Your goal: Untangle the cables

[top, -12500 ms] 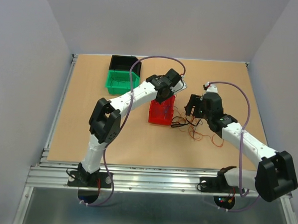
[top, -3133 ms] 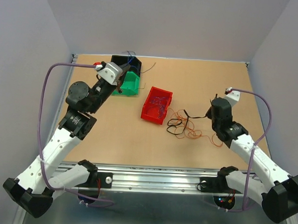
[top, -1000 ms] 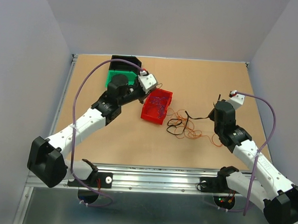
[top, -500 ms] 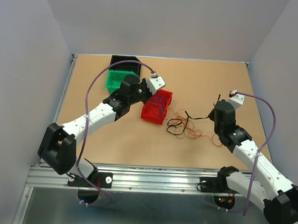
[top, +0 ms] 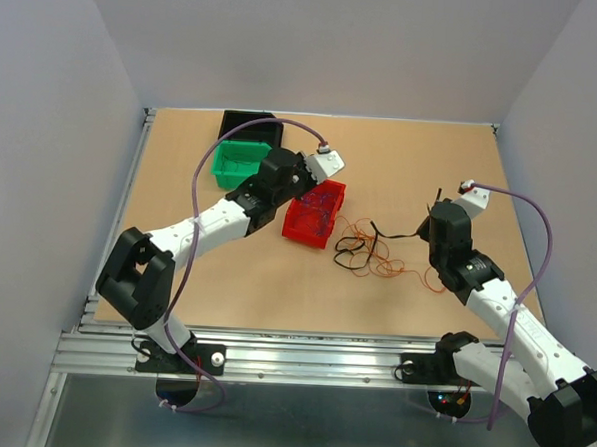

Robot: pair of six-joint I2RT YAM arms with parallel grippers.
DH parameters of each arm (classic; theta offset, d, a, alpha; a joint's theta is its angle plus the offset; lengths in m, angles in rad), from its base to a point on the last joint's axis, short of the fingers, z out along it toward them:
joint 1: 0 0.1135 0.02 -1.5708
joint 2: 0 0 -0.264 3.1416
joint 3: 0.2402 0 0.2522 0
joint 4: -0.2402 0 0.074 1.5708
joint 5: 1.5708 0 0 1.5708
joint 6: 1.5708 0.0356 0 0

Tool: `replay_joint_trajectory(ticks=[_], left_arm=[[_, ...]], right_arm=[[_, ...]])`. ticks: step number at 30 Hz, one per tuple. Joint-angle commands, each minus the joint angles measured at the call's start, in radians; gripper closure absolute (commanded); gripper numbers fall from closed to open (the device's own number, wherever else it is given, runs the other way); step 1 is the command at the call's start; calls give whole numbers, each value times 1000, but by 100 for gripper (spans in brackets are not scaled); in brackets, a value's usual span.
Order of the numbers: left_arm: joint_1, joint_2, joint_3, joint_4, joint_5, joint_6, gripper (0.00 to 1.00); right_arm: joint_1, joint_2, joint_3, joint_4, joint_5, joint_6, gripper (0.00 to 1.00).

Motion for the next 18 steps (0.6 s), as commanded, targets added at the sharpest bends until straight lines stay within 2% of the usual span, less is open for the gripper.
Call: replay_joint_trajectory(ticks=[1, 6, 11, 15, 18], left_arm=[[-23, -32, 24, 101, -99, 64, 100], [-81, -47, -34, 185, -228, 142, 100], [-109, -41, -55, 201, -239, 132, 100], [-129, -33, -44, 129, -167, 81, 100], [-138, 2, -6, 3, -166, 27, 100]], right_arm=[[-8, -7, -7, 26, 11, 4, 99], [-6, -8, -9, 29, 11, 4, 99], [-6, -7, -9, 30, 5, 1, 99], [-8, -5, -9, 30, 5, 1, 99], [-8, -2, -9, 32, -1, 1, 99]])
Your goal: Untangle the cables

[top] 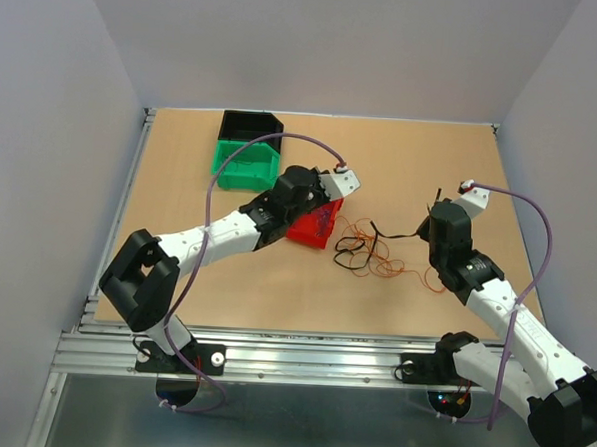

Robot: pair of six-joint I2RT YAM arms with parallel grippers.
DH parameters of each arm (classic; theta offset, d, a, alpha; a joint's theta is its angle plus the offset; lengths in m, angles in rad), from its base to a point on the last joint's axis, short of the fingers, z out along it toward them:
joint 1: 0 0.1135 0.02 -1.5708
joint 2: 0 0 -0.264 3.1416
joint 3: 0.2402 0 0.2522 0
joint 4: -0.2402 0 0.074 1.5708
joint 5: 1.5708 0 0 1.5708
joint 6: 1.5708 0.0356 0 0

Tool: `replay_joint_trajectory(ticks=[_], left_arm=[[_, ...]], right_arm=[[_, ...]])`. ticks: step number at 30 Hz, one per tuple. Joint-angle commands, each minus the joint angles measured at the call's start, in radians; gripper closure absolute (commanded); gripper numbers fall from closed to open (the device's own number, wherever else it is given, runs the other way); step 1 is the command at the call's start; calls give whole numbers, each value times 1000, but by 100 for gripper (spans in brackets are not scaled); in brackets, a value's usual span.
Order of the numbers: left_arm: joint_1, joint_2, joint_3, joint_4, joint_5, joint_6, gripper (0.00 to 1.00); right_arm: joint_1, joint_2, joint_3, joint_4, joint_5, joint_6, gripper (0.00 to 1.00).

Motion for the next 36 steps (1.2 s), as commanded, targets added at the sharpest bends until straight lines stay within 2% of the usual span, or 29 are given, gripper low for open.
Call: replay_joint_trajectory(ticks=[1, 4, 8, 10, 15, 18, 25, 31, 33, 35, 36], left_arm=[[-11, 12, 56, -101, 22, -67, 100], [-12, 58, 81, -178, 42, -91, 100], [8, 164, 229, -331, 78, -169, 100], [43, 246, 292, -399, 159, -220, 100], [129, 341, 381, -457, 336, -295, 100], [160, 400, 428, -497, 367, -335, 100], [174, 515, 458, -513, 390, -386, 100], [144, 544, 442, -481, 293, -389, 100], [138, 541, 440, -474, 283, -387, 96], [137, 537, 434, -471, 283, -383, 85], [135, 518, 426, -452, 275, -384, 76]], right_arm=[[-6, -2, -7, 32, 0, -1, 100], [-8, 3, -4, 32, -3, -2, 100], [-8, 9, -2, 35, -7, -4, 99], [-8, 8, -4, 35, -7, -4, 99], [-6, 6, -5, 36, -10, -4, 100], [-6, 3, -7, 36, -12, -4, 99], [-8, 8, -5, 38, -15, -6, 99], [-6, 12, -4, 39, -18, -7, 99], [-8, 14, -1, 41, -21, -9, 99], [-8, 18, -2, 45, -24, -10, 99], [-8, 20, -2, 44, -24, -10, 99]])
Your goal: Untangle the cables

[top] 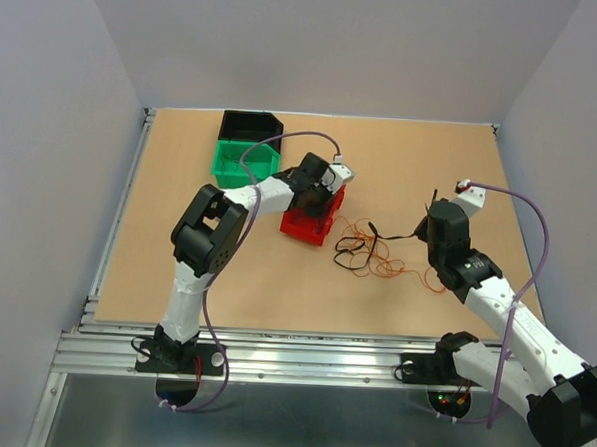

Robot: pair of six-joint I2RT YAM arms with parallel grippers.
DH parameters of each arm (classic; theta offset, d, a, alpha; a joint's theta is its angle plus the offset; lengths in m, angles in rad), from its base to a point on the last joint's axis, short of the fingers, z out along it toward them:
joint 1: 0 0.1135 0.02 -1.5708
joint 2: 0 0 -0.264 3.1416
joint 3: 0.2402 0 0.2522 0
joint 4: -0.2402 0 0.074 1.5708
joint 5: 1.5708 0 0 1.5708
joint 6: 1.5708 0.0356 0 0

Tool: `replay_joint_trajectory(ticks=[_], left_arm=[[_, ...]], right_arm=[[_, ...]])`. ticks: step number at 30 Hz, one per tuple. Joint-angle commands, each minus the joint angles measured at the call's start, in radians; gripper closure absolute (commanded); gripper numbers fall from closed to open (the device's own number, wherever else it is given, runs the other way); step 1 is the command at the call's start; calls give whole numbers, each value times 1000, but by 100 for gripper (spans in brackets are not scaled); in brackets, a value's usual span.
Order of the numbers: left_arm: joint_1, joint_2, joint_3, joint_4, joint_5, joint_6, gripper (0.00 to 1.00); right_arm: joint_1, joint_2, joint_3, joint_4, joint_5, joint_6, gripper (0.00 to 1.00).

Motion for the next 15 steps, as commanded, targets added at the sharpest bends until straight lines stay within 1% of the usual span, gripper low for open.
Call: replay_joint_trajectory(ticks=[1, 2, 4, 5, 10, 12, 15], left_arm=[[-9, -45, -18, 34, -23, -11, 72], [-9, -89, -49, 49, -23, -9, 65], [-12, -139, -77, 81, -27, -9, 61], [-12, -188, -102, 94, -24, -9, 57], [-12, -297, -150, 92, -1, 2, 52], [-14, -334, -155, 89, 5, 5, 48], [-12, -374, -166, 89, 3, 11, 48]], right_arm=[[-8, 4, -3, 42, 2, -9, 100], [-8, 6, -3, 45, 2, -9, 100], [-8, 4, -3, 44, 2, -9, 99], [-6, 4, -4, 45, 0, -9, 100], [-8, -6, -7, 67, -27, -21, 100], [-6, -16, -17, 85, -52, -32, 99], [-8, -40, -38, 134, -113, -50, 100]])
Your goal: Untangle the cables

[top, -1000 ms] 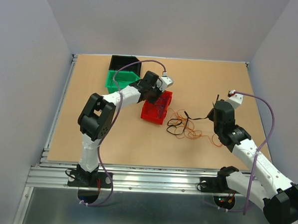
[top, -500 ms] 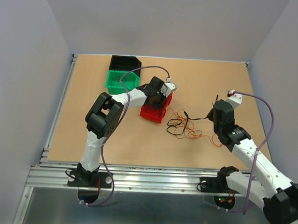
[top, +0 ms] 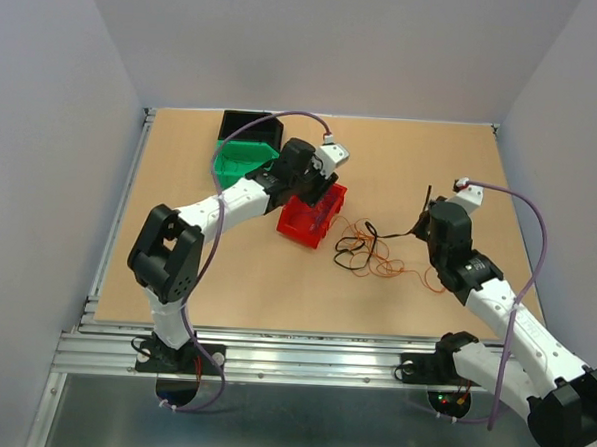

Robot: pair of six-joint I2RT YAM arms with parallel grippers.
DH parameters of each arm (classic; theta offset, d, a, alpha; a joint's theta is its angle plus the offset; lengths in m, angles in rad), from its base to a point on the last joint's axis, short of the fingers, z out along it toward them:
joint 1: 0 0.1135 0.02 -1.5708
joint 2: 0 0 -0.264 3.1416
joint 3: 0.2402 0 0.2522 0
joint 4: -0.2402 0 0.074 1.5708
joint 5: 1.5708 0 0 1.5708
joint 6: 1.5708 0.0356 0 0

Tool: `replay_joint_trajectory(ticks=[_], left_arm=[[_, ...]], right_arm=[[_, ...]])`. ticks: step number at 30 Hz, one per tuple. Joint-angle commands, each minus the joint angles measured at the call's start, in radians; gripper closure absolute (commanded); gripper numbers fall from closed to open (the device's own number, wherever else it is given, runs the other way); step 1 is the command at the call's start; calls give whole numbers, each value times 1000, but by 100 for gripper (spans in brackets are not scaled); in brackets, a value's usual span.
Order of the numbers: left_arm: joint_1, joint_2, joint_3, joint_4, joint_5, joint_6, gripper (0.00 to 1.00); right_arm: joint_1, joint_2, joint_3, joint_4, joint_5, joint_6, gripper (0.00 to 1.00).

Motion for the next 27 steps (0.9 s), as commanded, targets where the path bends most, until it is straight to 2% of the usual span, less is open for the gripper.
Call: replay_joint_trajectory(ticks=[1, 3, 5, 6, 10, 11, 16, 21, 27], left_arm=[[-8, -95, -26, 36, 11, 15, 47], [-8, -128, -41, 47, 5, 17, 38], [-12, -159, -84, 82, 14, 32, 34], [-17, -200, -107, 140, 24, 41, 29], [-48, -342, -271, 269, 119, 147, 19], [-75, -403, -358, 364, 134, 192, 17], [-202, -491, -513, 551, 94, 340, 16], [-275, -436, -558, 656, 47, 430, 16], [-393, -258, -518, 802, -149, 569, 18]], right_arm=[[-8, -58, -40, 118, -84, -32, 100], [-8, -86, -56, 167, -174, -39, 99], [-8, -141, -83, 235, -268, -36, 99], [-6, -159, -100, 252, -293, -31, 99], [-8, -216, -122, 295, -339, -6, 99], [-8, -225, -125, 298, -345, 0, 99], [-8, -233, -129, 319, -409, 21, 99], [-8, -228, -129, 352, -505, 50, 99], [-6, -247, -135, 359, -526, 64, 99]])
